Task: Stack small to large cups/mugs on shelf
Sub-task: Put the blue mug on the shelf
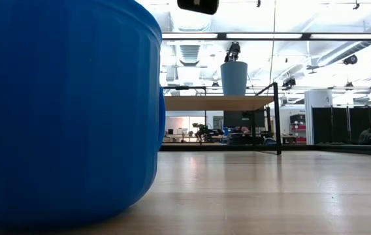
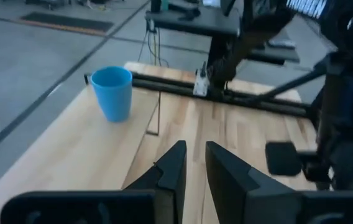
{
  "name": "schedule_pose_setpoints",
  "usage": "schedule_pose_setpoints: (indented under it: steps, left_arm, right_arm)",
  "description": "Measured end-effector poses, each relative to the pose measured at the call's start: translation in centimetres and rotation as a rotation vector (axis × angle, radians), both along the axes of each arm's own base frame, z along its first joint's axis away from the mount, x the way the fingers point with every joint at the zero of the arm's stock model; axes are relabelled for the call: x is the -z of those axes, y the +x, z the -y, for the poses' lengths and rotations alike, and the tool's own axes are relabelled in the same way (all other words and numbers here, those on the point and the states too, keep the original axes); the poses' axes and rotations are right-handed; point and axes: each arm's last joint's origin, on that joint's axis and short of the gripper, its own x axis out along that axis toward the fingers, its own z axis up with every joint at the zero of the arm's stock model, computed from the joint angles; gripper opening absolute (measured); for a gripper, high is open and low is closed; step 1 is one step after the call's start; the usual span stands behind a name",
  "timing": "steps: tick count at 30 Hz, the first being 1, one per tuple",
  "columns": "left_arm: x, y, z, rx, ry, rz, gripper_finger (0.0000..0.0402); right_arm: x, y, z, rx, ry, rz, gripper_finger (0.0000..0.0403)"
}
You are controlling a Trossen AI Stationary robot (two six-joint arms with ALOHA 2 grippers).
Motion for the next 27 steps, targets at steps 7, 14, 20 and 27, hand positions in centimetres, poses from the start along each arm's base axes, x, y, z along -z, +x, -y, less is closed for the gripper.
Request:
schedule_pose_setpoints:
  steps: [7,14,20,27]
  left_arm:
    - [-0.4,-0.3,0.1,-0.001,0.005,0.029,0.0047]
    - [-1.0,-0.1,0.0,-0.001,0.020,0.098,0.0047]
    - [-1.6,0.0,0.0,0.000,0.033,0.156,0.0047]
    - [-1.7,0.0,0.0,0.000,0.036,0.168,0.0047]
  right_arm:
    - [-0.3,0.5,-1.3,-0.026,0.026,0.091,0.0111]
    - [0.7,0.9,-2.3,-0.045,0.037,0.127,0.0111]
    - [2.3,1.4,-3.1,-0.054,0.051,0.155,0.0111]
    - [4.8,1.6,-3.2,-0.019,0.060,0.120,0.0111]
